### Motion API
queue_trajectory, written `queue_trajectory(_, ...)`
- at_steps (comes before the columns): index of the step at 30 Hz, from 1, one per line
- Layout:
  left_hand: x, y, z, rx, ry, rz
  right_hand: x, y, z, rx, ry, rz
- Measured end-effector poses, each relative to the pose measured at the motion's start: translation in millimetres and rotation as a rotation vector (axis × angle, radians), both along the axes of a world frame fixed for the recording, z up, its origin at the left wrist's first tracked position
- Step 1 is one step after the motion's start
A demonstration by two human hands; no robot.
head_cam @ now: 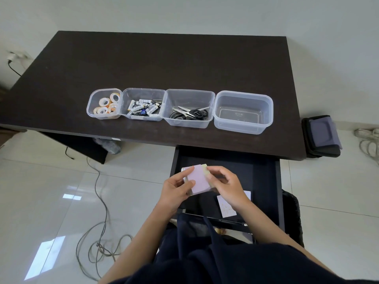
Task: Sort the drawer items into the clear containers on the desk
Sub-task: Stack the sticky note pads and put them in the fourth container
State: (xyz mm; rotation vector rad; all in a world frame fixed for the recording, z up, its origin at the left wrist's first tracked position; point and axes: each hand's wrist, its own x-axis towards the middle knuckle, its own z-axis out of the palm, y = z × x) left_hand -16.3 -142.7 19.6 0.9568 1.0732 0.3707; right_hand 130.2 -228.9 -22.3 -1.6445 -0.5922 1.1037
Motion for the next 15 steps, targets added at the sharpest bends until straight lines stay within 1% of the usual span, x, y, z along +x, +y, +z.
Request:
queue_trajectory(3, -4.5, -0.6, -5.0, 0.019, 0.060, -0.006, 17.3, -17.1, -28.6, -0.078, -0.116, -0.097)
queue_trajectory(6, -11.2, -0.3, -8.1, 0.015, 0.081, 0.002, 39.1, -42.8, -66.2, -0.284, -0.269, -0.115)
queue_trajectory(8, -15.7, 0.2, -10.2, 0.006, 0.076, 0.014, 49.9, -58.1, -87.1, -0.447, -0.395, -0.054)
queue_trajectory(10, -19.9, 0.4, -13.5, 0.003, 0.077, 0.013, 54.6, -66.2, -99.3, -0.578, -0.471, 0.047)
queue_trajectory(13, -24.5, -0.2, -16.0, -0.006, 0.094, 0.014, 53.5, -67.8, -107.7, -0.710, -0.602, 0.182)
queue_trajectory(15, -26.8, -0.5, -16.4, -0.014, 0.090, 0.015, 53.0, -64.2, -108.7, -0.760, -0.703, 0.223)
